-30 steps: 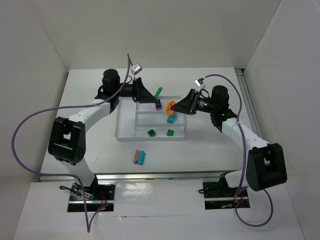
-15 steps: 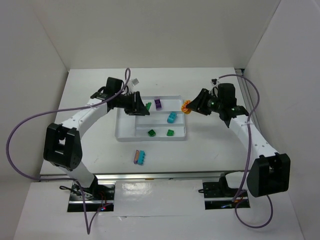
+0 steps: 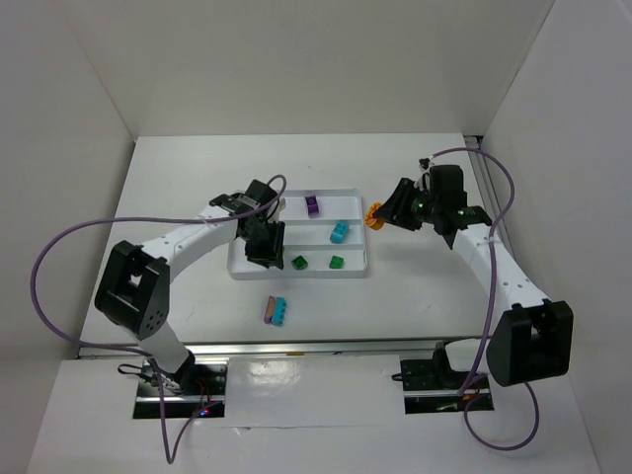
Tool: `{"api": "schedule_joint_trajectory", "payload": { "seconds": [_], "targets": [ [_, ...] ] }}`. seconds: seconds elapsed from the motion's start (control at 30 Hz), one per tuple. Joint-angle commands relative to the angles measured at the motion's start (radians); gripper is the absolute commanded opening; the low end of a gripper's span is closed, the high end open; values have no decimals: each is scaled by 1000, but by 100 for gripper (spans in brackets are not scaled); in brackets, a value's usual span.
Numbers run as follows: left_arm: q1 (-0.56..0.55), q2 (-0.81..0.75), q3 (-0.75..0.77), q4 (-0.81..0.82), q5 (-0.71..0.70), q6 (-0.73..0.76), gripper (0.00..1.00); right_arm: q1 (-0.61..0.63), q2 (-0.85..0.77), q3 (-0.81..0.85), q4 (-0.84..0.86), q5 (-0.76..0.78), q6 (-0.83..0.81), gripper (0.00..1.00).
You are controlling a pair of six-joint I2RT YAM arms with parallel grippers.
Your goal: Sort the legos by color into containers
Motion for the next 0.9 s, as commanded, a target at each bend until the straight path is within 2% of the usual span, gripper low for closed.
{"api": "schedule_joint_trajectory", "payload": {
  "seconds": [0.0, 0.33, 0.37, 0.4, 0.47, 0.53, 0.63, 0.67, 0.87],
  "targets": [
    [-32, 39, 49, -53, -84, 8, 0, -5, 2, 39, -8, 6, -13, 0],
    [-81, 116, 123, -35, -158, -24, 2, -5, 2, 39, -27, -3, -22, 0],
    [-81, 116, 133, -35, -158, -24, 7, -5, 2, 39, -27, -3, -22, 0],
    [-81, 127, 143, -35, -149, -24, 20, -5, 2, 39, -27, -3, -22, 0],
    [-81, 136, 156, -45, -149, -24, 40, -5, 2, 39, -27, -3, -22, 0],
    [-90, 145, 170, -56, -149, -24, 51, -5, 2, 39, -27, -3, -22, 0],
    [-90, 145, 180, -68, -149, -13, 52, -5, 2, 30, -27, -3, -22, 0],
    [-90, 145, 189, -79, -149, -13, 59, -5, 2, 30, -16, -3, -22, 0],
    [-99, 117, 189, -104, -161, -4, 60, -5, 2, 20, -7, -13, -22, 0]
  ]
}}
